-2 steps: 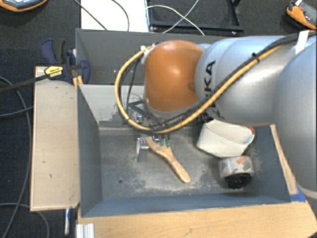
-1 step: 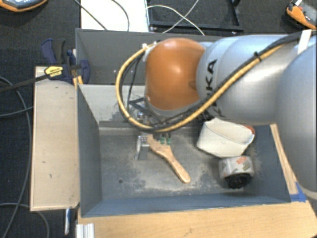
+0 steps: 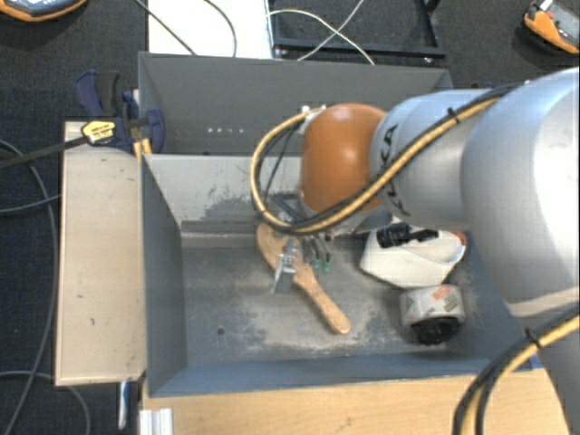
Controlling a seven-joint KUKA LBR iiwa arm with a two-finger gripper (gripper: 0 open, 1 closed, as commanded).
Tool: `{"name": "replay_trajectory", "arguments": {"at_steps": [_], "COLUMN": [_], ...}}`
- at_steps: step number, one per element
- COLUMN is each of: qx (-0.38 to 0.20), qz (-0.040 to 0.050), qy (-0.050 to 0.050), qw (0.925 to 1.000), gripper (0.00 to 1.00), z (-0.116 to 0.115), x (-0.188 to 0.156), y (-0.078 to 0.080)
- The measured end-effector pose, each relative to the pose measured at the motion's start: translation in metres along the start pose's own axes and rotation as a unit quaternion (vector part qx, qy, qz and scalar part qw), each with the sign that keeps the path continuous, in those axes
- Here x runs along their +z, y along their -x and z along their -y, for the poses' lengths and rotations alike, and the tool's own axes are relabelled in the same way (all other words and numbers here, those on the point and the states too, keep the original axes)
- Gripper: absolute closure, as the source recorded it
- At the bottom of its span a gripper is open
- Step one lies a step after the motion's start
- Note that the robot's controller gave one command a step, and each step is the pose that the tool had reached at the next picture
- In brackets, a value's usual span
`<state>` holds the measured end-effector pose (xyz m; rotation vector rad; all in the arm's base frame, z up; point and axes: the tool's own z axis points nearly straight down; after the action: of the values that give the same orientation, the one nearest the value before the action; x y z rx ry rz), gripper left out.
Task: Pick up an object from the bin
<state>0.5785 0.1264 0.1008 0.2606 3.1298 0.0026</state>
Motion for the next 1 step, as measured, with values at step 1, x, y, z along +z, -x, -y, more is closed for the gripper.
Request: {"name": "replay_trajectory", "arguments": {"at_steps": [1], "qx": [0.006], "qz": [0.0013], "qy": [0.0], "qw": [1.0], "gripper": [0.0], "z": [0.0381], "x": [-0.0576], "y": [-0.0036]}}
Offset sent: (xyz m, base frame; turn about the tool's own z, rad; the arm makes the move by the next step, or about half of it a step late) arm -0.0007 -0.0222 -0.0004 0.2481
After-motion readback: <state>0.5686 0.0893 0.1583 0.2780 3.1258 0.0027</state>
